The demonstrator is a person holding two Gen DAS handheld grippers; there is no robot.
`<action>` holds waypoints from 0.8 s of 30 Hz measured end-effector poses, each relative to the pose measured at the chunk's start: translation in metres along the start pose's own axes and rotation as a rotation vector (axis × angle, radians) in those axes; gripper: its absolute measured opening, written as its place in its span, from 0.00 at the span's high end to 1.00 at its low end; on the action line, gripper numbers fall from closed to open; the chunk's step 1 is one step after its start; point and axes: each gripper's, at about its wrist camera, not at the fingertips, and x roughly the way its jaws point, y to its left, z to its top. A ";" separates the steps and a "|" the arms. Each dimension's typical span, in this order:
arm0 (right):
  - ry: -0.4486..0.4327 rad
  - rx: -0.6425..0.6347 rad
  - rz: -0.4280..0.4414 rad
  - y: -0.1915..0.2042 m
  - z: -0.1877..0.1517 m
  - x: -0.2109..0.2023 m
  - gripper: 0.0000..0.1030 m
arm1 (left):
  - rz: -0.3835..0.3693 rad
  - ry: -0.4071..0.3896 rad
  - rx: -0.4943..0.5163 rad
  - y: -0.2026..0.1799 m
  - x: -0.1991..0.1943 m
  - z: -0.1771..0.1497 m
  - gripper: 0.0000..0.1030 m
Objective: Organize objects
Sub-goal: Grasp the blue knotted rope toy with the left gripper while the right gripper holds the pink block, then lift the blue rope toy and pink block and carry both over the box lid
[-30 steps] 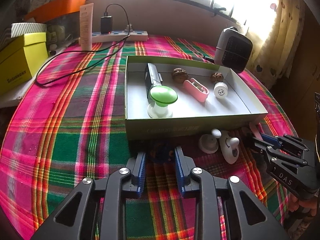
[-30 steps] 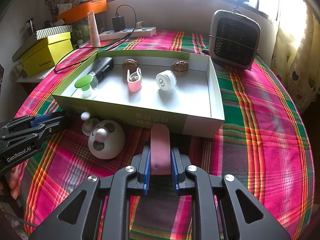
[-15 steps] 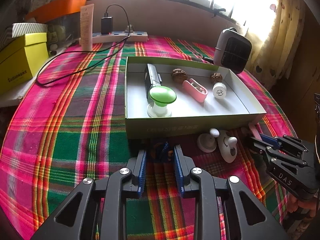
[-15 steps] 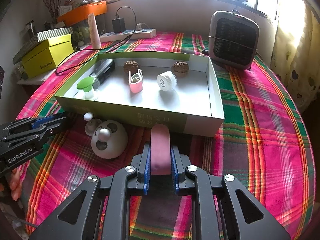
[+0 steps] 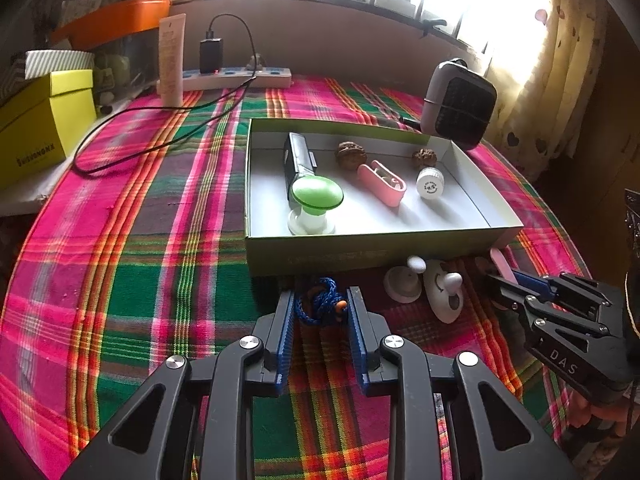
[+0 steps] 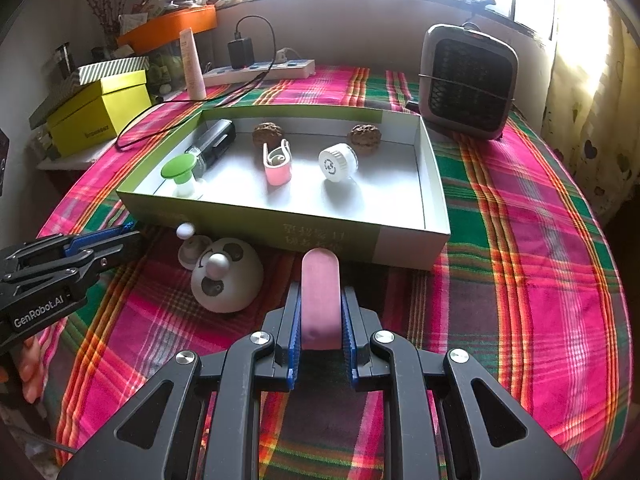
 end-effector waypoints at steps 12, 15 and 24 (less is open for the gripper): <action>-0.021 0.000 0.005 0.000 0.002 -0.009 0.82 | -0.009 -0.025 0.015 -0.007 -0.010 0.004 0.78; -0.027 -0.001 0.007 0.000 0.003 -0.011 0.82 | -0.010 -0.030 0.017 -0.009 -0.012 0.005 0.78; -0.047 0.001 0.007 -0.002 0.008 -0.017 0.82 | -0.016 -0.051 0.033 -0.014 -0.018 0.014 0.78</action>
